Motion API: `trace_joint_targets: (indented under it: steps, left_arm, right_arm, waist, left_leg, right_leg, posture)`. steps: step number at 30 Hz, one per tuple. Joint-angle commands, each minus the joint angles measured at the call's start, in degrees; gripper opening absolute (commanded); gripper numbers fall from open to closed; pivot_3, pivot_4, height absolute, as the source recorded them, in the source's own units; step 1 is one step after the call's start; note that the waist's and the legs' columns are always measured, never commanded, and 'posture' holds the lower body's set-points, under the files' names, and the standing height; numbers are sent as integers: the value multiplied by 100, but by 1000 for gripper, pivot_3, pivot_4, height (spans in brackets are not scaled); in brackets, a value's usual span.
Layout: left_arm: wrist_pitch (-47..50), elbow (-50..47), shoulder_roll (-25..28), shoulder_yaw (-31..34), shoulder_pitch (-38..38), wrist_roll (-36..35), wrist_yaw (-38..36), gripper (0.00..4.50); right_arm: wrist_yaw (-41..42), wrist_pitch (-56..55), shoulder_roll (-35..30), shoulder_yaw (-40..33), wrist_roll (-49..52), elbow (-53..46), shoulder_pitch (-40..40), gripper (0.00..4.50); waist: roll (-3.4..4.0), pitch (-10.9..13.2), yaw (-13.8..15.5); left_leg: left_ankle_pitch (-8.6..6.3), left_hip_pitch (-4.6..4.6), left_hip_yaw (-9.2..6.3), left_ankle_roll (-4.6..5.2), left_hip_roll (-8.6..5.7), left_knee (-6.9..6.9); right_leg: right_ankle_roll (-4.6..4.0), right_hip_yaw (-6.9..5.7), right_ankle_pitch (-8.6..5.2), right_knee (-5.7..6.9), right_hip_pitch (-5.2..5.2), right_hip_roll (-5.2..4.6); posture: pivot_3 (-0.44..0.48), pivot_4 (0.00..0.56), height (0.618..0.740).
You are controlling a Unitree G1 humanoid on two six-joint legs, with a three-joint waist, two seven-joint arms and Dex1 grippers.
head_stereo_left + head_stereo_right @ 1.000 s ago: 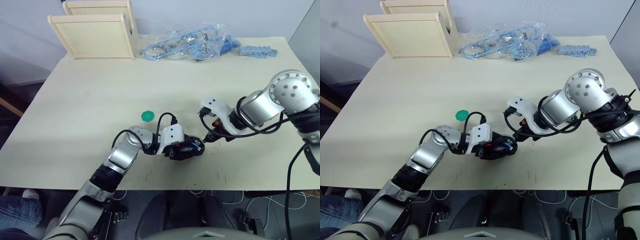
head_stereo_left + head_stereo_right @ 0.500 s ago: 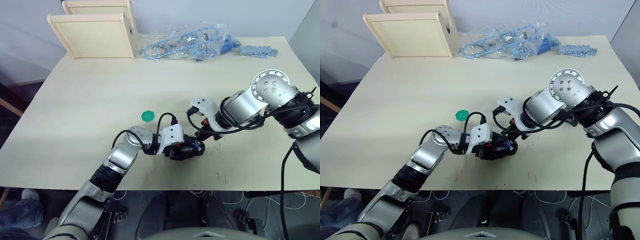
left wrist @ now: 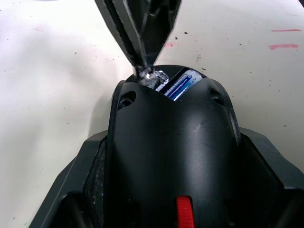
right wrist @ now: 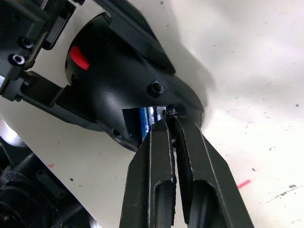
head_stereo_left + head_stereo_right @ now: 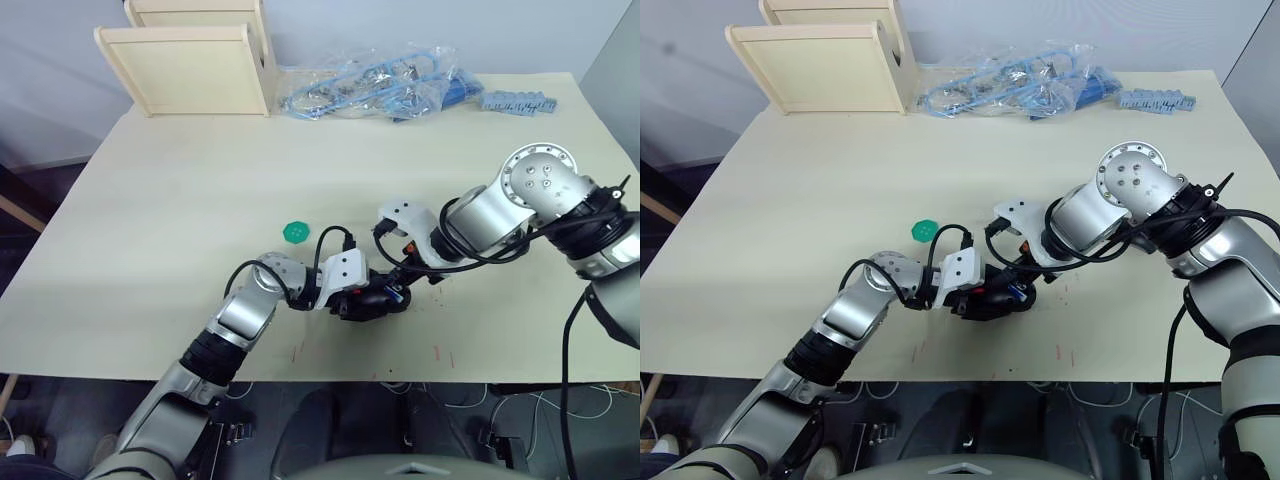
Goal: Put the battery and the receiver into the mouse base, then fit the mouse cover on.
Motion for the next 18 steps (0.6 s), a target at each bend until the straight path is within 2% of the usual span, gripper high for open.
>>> trace_joint_targets:
  steps: [1, 18]
  left_arm:
    - [120, 280, 52, -323, 171, 336, 67, 2950]
    - [187, 300, 87, -379, 121, 384, 40, 2950]
  right_arm:
    - [28, -35, -129, 53, 89, -234, 86, 0]
    - [-302, -203, -97, 249, 89, -392, 213, 0]
  waist:
    - [1, 0, -1]
    - [13, -10, -3]
  left_leg:
    - [0, -1, -1, 0, 0, 0]
    - [0, -2, -4, 1, 1, -2]
  right_leg:
    - [0, -1, 0, -1, 0, 0]
    - [0, -4, 0, -5, 0, 0]
  posture:
    - [0, 150, 740]
    - [0, 150, 740]
